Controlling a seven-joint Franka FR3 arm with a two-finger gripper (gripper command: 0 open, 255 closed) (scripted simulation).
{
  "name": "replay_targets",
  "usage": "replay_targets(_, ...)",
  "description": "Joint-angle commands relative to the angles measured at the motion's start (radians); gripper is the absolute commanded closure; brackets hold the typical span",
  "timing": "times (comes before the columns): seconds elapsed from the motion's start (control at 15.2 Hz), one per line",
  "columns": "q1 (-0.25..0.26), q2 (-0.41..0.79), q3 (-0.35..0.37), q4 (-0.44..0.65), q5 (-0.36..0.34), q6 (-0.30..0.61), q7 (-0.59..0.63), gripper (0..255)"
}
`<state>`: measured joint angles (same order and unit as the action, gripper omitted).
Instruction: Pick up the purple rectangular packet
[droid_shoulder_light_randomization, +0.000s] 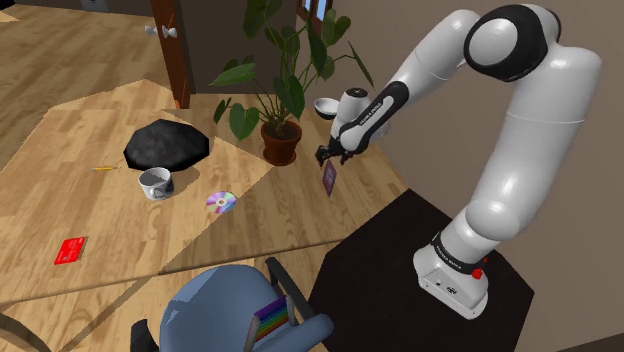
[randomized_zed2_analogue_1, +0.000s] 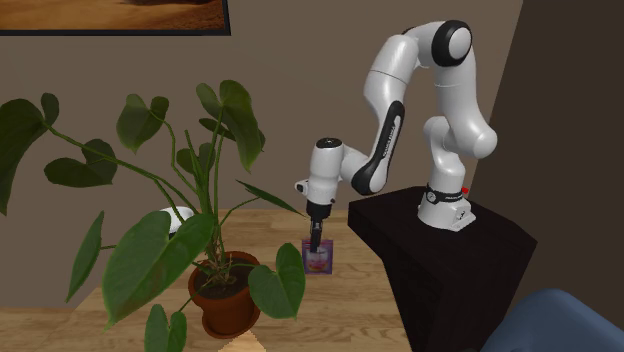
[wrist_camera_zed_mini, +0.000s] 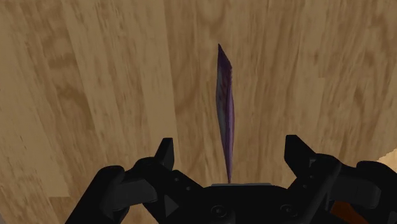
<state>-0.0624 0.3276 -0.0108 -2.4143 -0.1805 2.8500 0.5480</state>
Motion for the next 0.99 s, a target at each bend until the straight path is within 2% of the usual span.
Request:
replay_targets(0.0,0.006,0.033,-0.006,0.01,-0.007,0.024,0.009,0)
replay_targets(0.2,0.01,0.056,-0.011,0.015,-0.012,0.042,0.014,0)
replay_targets(0.26,0.01,0.053,-0.01,0.012,-0.012,0.041,0.015,255)
replay_targets(0.92,0.008,0.042,-0.007,0.012,-0.009,0.031,0.011,255)
